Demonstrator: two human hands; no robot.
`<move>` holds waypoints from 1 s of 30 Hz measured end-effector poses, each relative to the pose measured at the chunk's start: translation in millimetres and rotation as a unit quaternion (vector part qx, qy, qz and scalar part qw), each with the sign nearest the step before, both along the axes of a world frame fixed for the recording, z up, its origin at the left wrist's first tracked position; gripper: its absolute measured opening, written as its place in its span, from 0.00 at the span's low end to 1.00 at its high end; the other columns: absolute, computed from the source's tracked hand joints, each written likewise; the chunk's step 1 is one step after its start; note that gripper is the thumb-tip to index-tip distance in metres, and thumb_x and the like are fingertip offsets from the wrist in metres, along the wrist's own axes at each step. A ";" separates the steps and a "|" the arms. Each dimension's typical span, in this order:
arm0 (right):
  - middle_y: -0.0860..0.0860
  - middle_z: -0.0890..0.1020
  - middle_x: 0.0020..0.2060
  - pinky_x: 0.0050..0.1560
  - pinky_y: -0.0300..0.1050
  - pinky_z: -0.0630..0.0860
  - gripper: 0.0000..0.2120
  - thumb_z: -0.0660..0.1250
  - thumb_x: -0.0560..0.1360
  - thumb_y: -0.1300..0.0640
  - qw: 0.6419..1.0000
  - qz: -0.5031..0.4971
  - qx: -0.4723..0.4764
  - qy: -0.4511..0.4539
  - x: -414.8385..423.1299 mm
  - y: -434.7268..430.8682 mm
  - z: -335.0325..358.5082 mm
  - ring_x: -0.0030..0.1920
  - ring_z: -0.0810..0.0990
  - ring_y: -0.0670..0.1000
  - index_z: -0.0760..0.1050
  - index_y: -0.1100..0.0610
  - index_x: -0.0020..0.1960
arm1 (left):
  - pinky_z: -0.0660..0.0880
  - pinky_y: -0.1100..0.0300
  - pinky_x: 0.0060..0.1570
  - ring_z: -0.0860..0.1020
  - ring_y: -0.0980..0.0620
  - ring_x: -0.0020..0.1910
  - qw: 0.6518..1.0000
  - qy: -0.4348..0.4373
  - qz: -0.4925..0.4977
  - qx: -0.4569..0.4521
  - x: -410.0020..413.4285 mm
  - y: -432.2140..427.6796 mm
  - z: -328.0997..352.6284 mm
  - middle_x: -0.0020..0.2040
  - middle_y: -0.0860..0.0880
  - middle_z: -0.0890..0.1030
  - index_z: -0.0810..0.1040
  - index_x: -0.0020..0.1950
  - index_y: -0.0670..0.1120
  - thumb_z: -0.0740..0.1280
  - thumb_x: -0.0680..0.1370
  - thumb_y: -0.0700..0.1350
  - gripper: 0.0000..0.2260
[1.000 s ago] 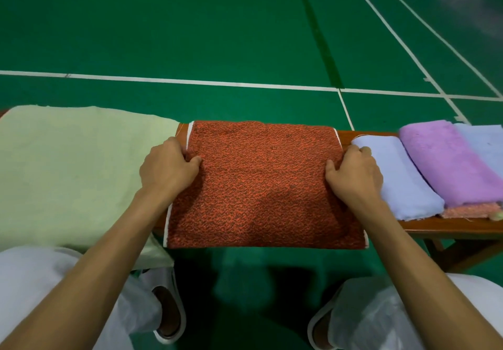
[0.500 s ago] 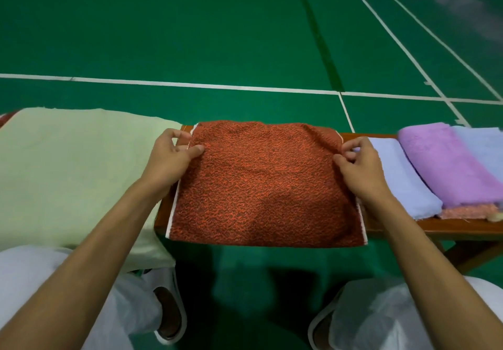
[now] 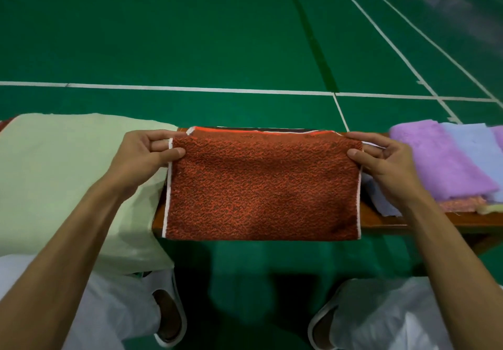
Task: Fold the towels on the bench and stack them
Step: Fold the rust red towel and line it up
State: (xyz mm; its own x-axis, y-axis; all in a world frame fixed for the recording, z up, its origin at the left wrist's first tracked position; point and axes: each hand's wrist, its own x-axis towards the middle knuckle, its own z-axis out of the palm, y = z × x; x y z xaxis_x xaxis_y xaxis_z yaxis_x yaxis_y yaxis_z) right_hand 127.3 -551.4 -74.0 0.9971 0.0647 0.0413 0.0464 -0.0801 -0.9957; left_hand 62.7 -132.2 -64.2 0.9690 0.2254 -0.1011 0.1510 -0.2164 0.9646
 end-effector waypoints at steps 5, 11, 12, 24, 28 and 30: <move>0.44 0.88 0.42 0.51 0.35 0.81 0.19 0.74 0.70 0.65 0.996 -0.019 -0.066 -0.051 -1.0 -9.0 12.7 0.44 0.86 0.42 0.80 0.66 0.61 | 0.76 0.72 0.38 0.85 0.60 0.40 0.997 -0.045 -0.008 0.057 -10.1 3.4 15.1 0.43 0.52 0.88 0.84 0.57 0.41 0.74 0.75 0.31 0.13; 0.40 0.87 0.40 0.44 0.35 0.81 0.12 0.73 0.76 0.69 0.985 -0.049 -0.126 -0.111 -4.5 -11.9 26.7 0.41 0.86 0.41 0.83 0.57 0.56 | 0.75 0.70 0.33 0.84 0.59 0.33 0.987 -0.076 0.017 0.141 -12.7 -0.8 24.9 0.34 0.54 0.86 0.85 0.46 0.47 0.78 0.73 0.42 0.05; 0.38 0.86 0.38 0.40 0.35 0.80 0.10 0.74 0.76 0.66 0.977 -0.061 -0.159 -0.131 -4.0 -12.3 26.9 0.38 0.85 0.41 0.83 0.57 0.55 | 0.76 0.66 0.33 0.84 0.56 0.30 0.986 -0.073 0.022 0.150 -11.4 -0.8 23.8 0.32 0.51 0.85 0.84 0.45 0.47 0.78 0.73 0.44 0.05; 0.51 0.87 0.36 0.38 0.43 0.82 0.10 0.63 0.81 0.67 0.981 -0.165 0.040 -0.097 12.9 38.5 21.4 0.41 0.88 0.53 0.74 0.53 0.49 | 0.79 0.62 0.37 0.87 0.50 0.46 0.990 -0.119 0.027 -0.075 21.7 -12.9 18.3 0.46 0.50 0.88 0.77 0.49 0.51 0.70 0.81 0.40 0.06; 0.51 0.85 0.35 0.43 0.49 0.82 0.09 0.69 0.76 0.69 0.977 -0.146 0.107 -0.114 1.5 30.3 35.5 0.44 0.87 0.58 0.77 0.55 0.46 | 0.76 0.62 0.32 0.86 0.48 0.40 0.981 -0.175 0.040 -0.067 13.2 1.6 23.6 0.39 0.51 0.86 0.79 0.45 0.49 0.73 0.75 0.39 0.06; 0.49 0.85 0.33 0.41 0.46 0.83 0.10 0.70 0.73 0.69 0.984 -0.127 0.079 -0.097 -9.5 24.1 32.8 0.38 0.85 0.53 0.78 0.54 0.44 | 0.75 0.63 0.29 0.85 0.49 0.34 0.982 -0.188 0.006 -0.009 5.5 7.7 19.2 0.35 0.49 0.85 0.80 0.43 0.47 0.72 0.73 0.39 0.03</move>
